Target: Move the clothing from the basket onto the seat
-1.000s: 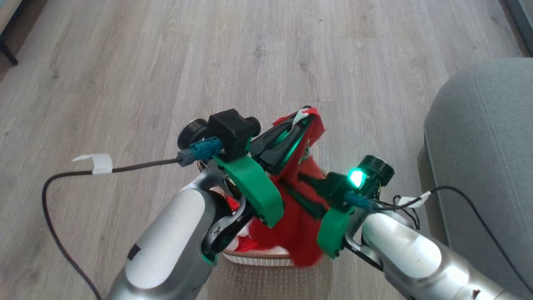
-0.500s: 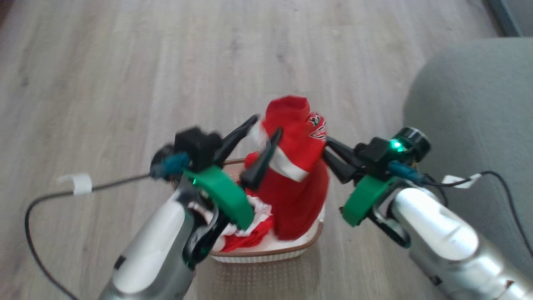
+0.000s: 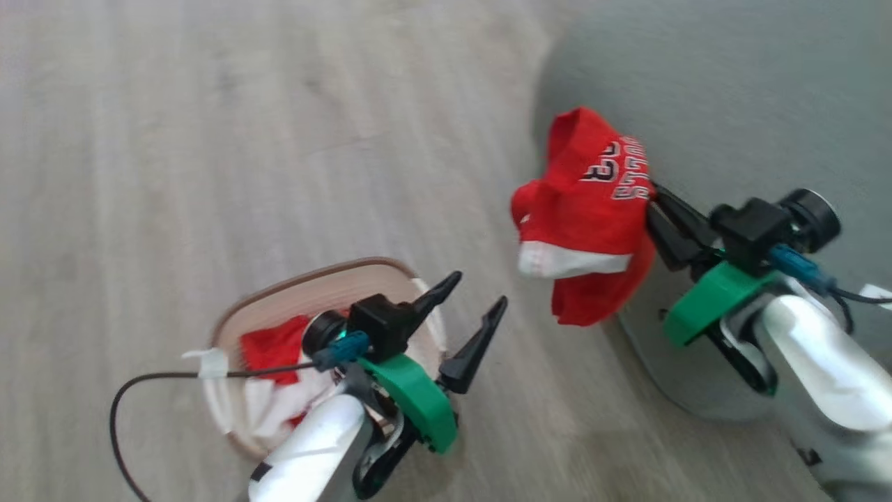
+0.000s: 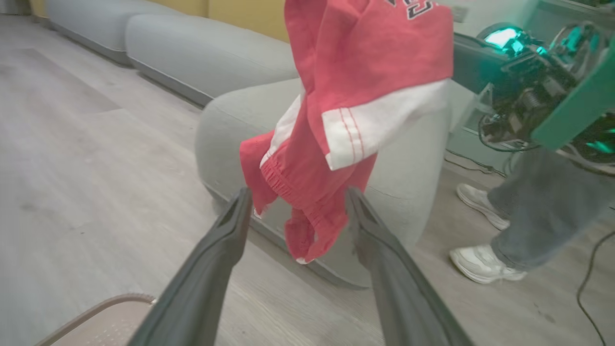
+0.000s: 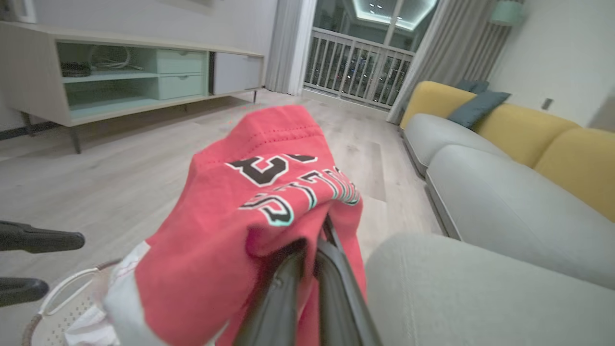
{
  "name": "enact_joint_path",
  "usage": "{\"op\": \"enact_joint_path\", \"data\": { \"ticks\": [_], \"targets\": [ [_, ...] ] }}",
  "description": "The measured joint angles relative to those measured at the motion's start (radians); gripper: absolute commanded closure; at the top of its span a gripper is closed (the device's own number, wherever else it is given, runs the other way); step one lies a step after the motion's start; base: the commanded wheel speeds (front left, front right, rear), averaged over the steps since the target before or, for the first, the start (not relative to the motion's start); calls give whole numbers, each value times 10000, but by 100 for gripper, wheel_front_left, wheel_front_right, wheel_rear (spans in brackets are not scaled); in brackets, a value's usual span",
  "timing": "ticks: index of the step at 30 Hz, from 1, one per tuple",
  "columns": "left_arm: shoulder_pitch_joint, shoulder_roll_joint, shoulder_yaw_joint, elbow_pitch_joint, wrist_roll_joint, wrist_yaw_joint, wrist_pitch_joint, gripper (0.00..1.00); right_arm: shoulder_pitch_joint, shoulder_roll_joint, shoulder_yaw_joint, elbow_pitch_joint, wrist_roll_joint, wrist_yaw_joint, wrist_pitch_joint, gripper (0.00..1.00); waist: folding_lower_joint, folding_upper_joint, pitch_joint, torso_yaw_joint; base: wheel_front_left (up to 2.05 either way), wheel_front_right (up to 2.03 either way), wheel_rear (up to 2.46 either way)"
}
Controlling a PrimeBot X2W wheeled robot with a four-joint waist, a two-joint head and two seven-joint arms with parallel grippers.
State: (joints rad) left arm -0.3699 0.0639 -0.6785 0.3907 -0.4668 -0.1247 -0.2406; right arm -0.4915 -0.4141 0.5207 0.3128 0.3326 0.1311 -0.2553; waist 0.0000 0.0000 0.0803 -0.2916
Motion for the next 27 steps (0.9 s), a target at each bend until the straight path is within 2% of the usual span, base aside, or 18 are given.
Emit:
{"op": "enact_joint_path", "data": {
  "ticks": [6, 11, 18, 22, 27],
  "targets": [
    [-393, -69, -474, 134, -109, -44, -75, 0, 670, -144, -869, -142, -4, 0, 0, 100, 0, 0, 266, -1184, 0, 0, 0],
    [-421, -86, -713, 171, -387, -44, -75, 0, 1021, -219, -1269, -253, -205, 0, 0, 100, 0, 0, 450, -1745, 0, 0, 0],
    [-432, -88, -1001, 174, -539, -44, -77, 0, 1157, -107, -1818, -382, -222, 0, 0, 100, 0, 0, 747, -1785, 0, 0, 0],
    [-577, -86, -1007, 178, -539, -44, -77, 0, 1075, 240, -2098, -316, 88, 0, 0, 100, 0, 0, 1045, -1740, 0, 0, 0],
    [-1158, -13, -1028, 219, -533, -44, -73, 0, -217, 1028, -3371, 639, 387, 0, 0, 100, 1, 0, 1844, -1708, 0, 0, 0]
  ]
}}
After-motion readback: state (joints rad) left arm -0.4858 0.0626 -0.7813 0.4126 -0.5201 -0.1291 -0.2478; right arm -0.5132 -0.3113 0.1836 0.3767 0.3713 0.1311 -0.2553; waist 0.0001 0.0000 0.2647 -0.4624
